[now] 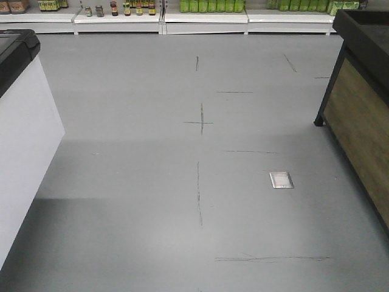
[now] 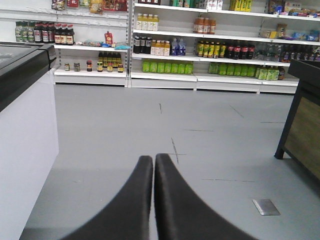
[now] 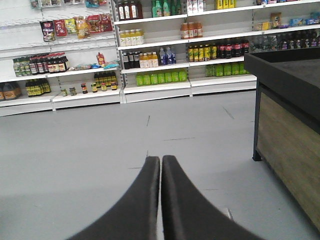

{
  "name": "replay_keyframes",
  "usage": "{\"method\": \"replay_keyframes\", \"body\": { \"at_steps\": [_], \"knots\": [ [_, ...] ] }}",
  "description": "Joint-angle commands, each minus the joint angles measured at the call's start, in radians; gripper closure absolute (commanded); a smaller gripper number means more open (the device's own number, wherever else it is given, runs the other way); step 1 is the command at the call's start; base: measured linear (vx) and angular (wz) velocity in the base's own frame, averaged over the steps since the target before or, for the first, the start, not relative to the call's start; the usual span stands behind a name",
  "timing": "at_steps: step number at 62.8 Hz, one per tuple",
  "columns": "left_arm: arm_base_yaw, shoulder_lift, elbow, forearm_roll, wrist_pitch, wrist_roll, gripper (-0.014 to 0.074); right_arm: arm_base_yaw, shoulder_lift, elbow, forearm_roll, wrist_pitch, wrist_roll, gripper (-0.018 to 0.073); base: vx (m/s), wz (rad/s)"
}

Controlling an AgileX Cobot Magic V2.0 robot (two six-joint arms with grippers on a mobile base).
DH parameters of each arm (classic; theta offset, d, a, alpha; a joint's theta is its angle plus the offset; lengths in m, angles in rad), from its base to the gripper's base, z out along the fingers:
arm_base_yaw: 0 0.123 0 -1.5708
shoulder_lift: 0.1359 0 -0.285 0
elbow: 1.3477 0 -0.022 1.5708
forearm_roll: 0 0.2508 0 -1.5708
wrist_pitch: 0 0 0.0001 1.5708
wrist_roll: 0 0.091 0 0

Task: Pick three apples into basket with both arms
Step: 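Drive the base forward across the floor toward the fruit tables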

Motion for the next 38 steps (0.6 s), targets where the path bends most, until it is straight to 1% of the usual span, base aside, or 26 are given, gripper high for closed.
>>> {"method": "replay_keyframes", "body": {
  "at_steps": [1, 21, 38],
  "knots": [
    [-0.001, -0.012, -0.025, 0.001, -0.08, -0.004, 0.0602, -0.002, -0.012, 0.014, -0.012, -0.072, -0.009, 0.0564, 0.0, 0.0],
    [-0.001, -0.012, -0.025, 0.001, -0.08, -0.004, 0.0602, -0.002, -0.012, 0.014, -0.012, -0.072, -0.009, 0.0564, 0.01, 0.01],
    [-0.001, -0.012, -0.025, 0.001, -0.08, -0.004, 0.0602, -0.002, -0.012, 0.014, -0.012, -0.072, -0.009, 0.0564, 0.07, 0.01]
  ]
}}
